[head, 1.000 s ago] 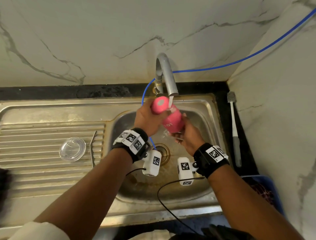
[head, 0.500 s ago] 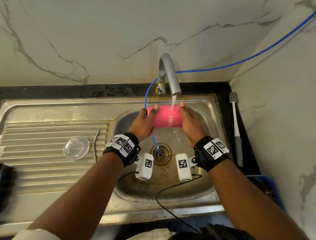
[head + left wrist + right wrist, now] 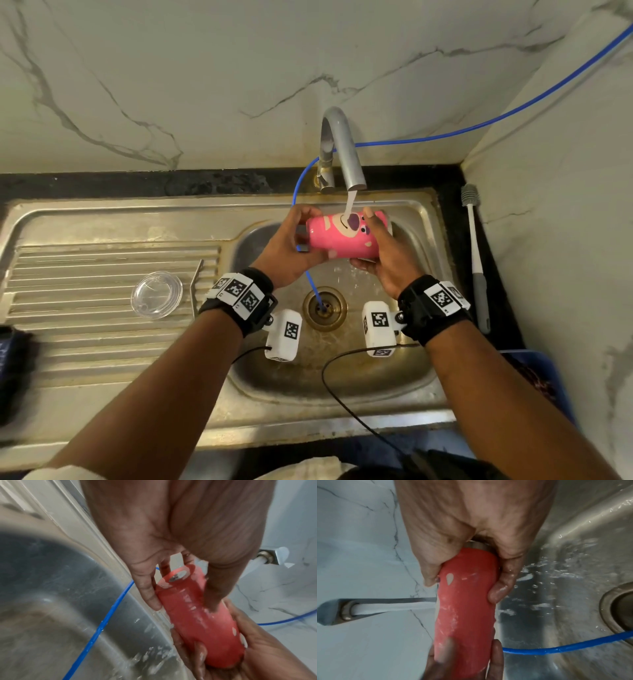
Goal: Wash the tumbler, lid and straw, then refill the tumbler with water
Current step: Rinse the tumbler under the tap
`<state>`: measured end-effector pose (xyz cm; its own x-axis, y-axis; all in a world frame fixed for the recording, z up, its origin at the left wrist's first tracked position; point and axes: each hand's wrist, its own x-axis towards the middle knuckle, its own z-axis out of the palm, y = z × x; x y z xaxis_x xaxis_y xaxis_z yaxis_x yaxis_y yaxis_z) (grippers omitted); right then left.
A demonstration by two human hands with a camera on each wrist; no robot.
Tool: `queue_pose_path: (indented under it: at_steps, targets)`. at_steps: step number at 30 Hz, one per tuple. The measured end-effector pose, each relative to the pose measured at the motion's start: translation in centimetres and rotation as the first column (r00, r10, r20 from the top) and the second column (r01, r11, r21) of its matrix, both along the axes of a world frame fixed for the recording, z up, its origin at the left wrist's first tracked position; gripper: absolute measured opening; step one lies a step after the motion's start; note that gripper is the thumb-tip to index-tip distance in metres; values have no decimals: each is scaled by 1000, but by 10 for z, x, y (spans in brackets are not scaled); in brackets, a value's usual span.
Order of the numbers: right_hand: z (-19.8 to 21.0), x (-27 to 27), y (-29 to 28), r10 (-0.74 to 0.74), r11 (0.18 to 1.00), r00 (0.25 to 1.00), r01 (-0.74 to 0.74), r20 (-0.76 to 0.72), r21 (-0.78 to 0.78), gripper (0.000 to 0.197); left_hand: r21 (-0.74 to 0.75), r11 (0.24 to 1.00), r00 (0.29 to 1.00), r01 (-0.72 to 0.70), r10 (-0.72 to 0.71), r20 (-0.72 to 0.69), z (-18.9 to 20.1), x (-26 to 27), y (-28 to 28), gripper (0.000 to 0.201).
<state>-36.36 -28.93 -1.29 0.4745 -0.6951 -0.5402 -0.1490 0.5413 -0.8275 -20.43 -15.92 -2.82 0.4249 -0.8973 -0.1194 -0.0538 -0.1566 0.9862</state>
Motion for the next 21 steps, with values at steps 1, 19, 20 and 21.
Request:
queue_pose_path:
  at_steps: [1,19,20,21]
  targets:
    - [1,0,0,25,998,1000,-25,-2,-56,50,55,998,996,-20,25,-88,0,-1,-2,64]
    - [-3,4,-2,100,970,994,-107,43,216,60,-118,989,954,-93,122,273,5,-2,-10,67]
    - [-1,4,-2,76,982,997,-80,28,174,57,-78,991,961,-111,127,246,4,-4,-11,60]
    - [0,3,-2,57,993,998,-57,8,102,55,-13,990,976,-138,139,167,3,-5,-13,51]
